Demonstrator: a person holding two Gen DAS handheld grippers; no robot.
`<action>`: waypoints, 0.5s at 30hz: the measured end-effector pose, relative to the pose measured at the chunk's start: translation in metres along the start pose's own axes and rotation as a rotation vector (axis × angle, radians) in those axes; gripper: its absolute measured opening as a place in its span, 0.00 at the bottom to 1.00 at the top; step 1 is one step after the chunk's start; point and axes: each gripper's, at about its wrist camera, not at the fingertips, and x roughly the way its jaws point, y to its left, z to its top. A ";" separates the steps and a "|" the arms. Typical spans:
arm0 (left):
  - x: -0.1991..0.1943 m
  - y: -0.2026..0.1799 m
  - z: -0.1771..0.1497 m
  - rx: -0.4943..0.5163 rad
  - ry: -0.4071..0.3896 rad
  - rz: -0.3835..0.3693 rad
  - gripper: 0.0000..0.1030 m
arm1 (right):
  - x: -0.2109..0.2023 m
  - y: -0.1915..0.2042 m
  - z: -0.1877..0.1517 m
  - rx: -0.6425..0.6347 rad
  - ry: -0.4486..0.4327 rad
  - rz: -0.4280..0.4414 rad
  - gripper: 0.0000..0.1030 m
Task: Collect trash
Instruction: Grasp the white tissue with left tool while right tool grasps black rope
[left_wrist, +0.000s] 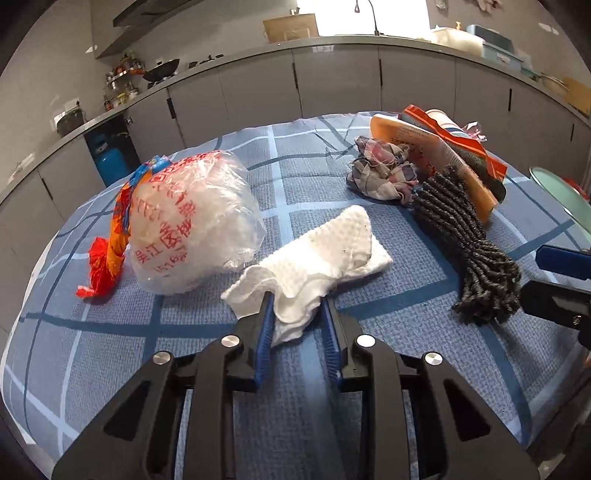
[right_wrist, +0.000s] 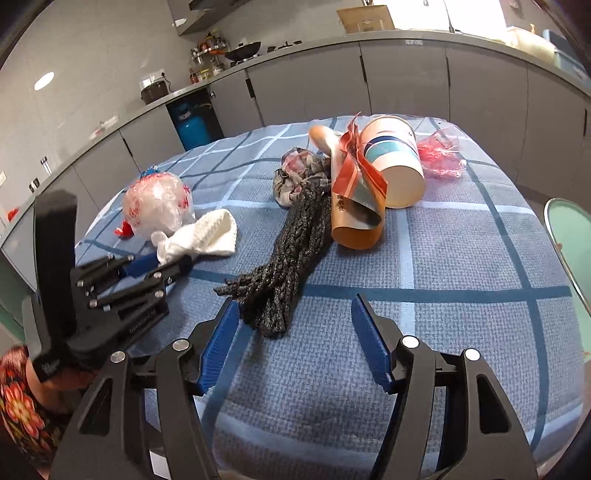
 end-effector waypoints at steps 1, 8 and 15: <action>-0.003 -0.001 -0.002 -0.015 0.004 0.001 0.22 | 0.002 0.001 0.001 -0.001 0.003 -0.007 0.61; -0.022 -0.001 -0.014 -0.088 0.005 -0.026 0.20 | 0.026 0.011 0.013 0.034 0.043 0.012 0.20; -0.014 0.002 -0.004 -0.100 -0.002 -0.035 0.12 | 0.021 0.003 0.011 0.035 0.042 0.004 0.11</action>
